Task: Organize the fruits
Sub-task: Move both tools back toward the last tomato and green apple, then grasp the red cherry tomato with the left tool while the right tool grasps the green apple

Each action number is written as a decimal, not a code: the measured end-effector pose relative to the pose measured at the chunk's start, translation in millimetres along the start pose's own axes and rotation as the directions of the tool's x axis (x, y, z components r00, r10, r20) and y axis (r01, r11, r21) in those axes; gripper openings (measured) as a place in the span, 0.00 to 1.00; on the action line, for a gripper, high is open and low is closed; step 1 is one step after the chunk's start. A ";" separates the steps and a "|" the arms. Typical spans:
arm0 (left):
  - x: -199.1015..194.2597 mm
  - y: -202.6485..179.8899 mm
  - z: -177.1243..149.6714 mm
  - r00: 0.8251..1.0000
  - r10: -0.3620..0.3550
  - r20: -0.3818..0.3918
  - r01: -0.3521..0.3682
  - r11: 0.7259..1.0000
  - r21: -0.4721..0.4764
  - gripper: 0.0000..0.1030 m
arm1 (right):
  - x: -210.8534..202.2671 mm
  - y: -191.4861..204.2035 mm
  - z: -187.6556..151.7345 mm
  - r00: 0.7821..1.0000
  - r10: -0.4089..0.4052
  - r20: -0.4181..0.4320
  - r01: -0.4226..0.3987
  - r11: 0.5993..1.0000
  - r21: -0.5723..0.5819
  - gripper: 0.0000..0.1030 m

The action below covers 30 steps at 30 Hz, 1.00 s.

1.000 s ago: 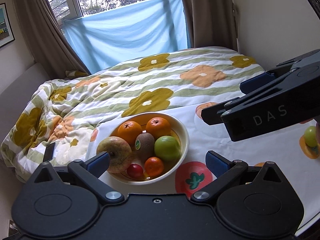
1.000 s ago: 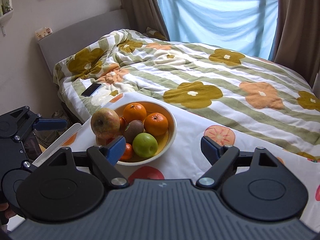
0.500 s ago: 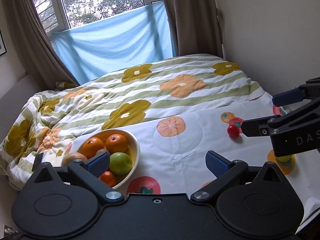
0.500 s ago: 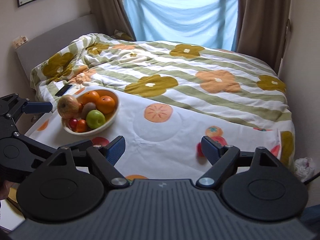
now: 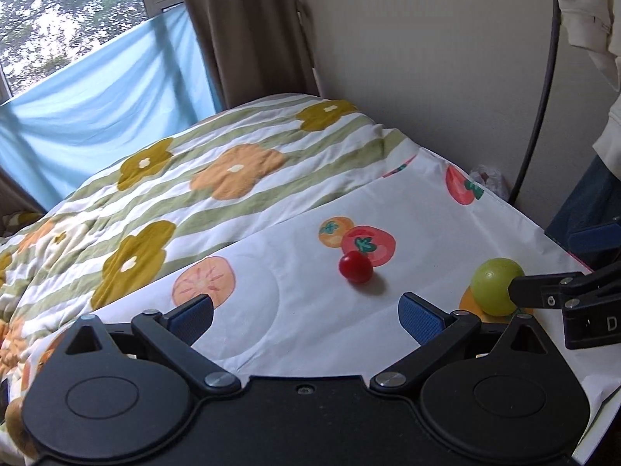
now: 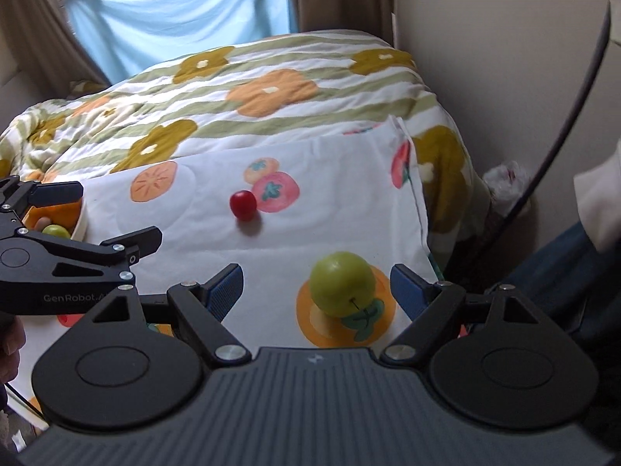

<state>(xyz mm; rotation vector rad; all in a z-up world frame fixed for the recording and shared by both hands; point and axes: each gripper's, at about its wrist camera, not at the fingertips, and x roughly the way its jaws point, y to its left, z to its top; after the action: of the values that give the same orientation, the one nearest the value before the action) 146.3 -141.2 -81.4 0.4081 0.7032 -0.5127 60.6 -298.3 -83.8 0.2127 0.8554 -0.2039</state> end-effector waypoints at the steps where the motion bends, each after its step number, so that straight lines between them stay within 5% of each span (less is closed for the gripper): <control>1: 8.8 -1.5 2.3 1.000 -0.023 -0.003 0.023 1.000 0.012 0.99 | 2.9 -0.9 -2.0 1.000 -0.010 -0.009 0.010 1.000 0.020 0.95; 14: 98.9 -12.5 11.7 0.982 -0.176 -0.074 0.187 0.965 0.184 0.68 | 38.6 -0.6 -20.4 0.990 -0.120 -0.071 0.134 0.957 0.257 0.95; 30: 131.7 -14.5 15.1 0.963 -0.255 -0.086 0.268 0.930 0.252 0.49 | 65.1 -3.1 -20.3 0.983 -0.158 -0.095 0.182 0.923 0.340 0.92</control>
<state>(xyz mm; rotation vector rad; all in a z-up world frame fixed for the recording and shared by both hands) 231.2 -200.7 -165.3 0.5802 0.7469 -0.8565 86.6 -301.9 -146.8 0.4791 0.9007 -0.5156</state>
